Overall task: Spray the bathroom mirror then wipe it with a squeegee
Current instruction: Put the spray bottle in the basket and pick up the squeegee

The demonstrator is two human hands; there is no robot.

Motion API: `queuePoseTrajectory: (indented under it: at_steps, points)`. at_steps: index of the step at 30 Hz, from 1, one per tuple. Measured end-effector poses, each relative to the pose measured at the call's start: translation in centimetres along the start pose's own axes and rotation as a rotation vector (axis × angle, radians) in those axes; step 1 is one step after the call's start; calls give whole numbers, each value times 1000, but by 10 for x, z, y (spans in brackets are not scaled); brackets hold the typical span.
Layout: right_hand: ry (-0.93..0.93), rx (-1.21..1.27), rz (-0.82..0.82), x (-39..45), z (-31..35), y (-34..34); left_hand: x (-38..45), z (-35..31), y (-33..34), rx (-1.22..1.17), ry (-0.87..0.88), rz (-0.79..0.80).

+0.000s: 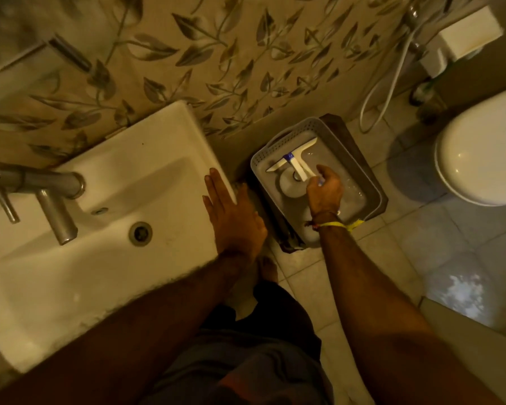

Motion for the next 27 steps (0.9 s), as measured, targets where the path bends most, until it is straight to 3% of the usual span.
queuePoseTrajectory:
  at_steps: [4,7,14,18,27]
  points:
    - [114,-225,93,32,-22,17,1,1,2,30,-7,-4]
    - [112,-396,237,50,-35,31,0,1,3,39,-4,-12]
    - [101,-592,343,78,-37,42,-1,2,5,-7,28,-30]
    - [145,-570,417,84,-37,39,-1,1,3,-25,19,7]
    - [49,-462,343,77,1,-5,-4,-5,-7,-34,1,51]
Point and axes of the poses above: each hand's wrist, its own x-axis towards the middle knuckle, its own y-axis out of the palm, z = x × y, the point moved 2 cm from there along x, towards the middle knuckle, and after that the axes turned 12 degrees about -x, right-handed, at the moved point
